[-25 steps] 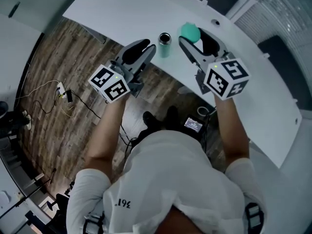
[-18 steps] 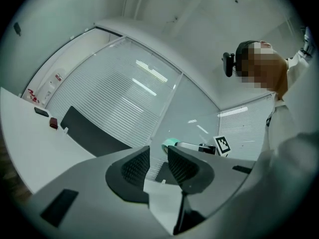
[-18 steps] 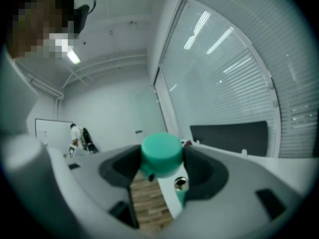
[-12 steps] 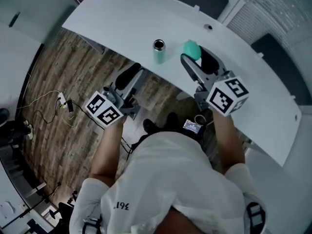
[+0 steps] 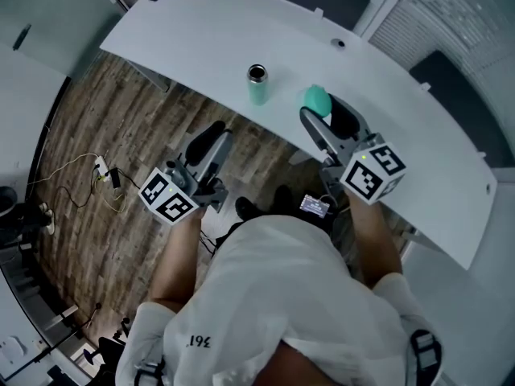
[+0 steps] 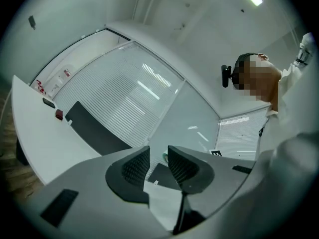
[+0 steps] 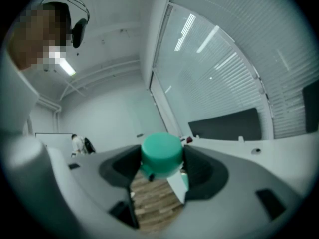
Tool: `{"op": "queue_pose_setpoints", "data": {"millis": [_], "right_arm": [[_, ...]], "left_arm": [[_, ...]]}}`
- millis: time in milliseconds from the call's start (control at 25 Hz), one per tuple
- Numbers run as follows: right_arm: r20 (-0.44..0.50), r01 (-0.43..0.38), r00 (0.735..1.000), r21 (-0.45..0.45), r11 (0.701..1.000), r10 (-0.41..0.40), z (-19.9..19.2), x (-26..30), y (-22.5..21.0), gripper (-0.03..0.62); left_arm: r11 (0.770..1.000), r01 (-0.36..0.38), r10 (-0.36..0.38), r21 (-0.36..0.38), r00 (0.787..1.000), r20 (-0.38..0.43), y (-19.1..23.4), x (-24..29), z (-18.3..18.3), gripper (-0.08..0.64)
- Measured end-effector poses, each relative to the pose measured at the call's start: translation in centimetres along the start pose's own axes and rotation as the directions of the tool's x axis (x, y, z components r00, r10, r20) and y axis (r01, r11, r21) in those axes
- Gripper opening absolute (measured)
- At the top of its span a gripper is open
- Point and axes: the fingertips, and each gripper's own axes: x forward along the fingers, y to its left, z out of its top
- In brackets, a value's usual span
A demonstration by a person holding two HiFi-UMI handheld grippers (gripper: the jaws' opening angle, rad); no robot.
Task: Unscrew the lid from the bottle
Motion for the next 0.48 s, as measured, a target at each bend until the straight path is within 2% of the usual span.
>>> {"op": "queue_pose_setpoints", "data": {"millis": [480], "right_arm": [[-0.022, 0.005, 1.000, 0.034, 0.999, -0.005, -2.3, -2.0, 0.3, 0.281]], "left_arm": [[0.995, -0.010, 0.012, -0.102, 1.000, 0.024, -1.2, -2.4, -1.6, 0.132]]}}
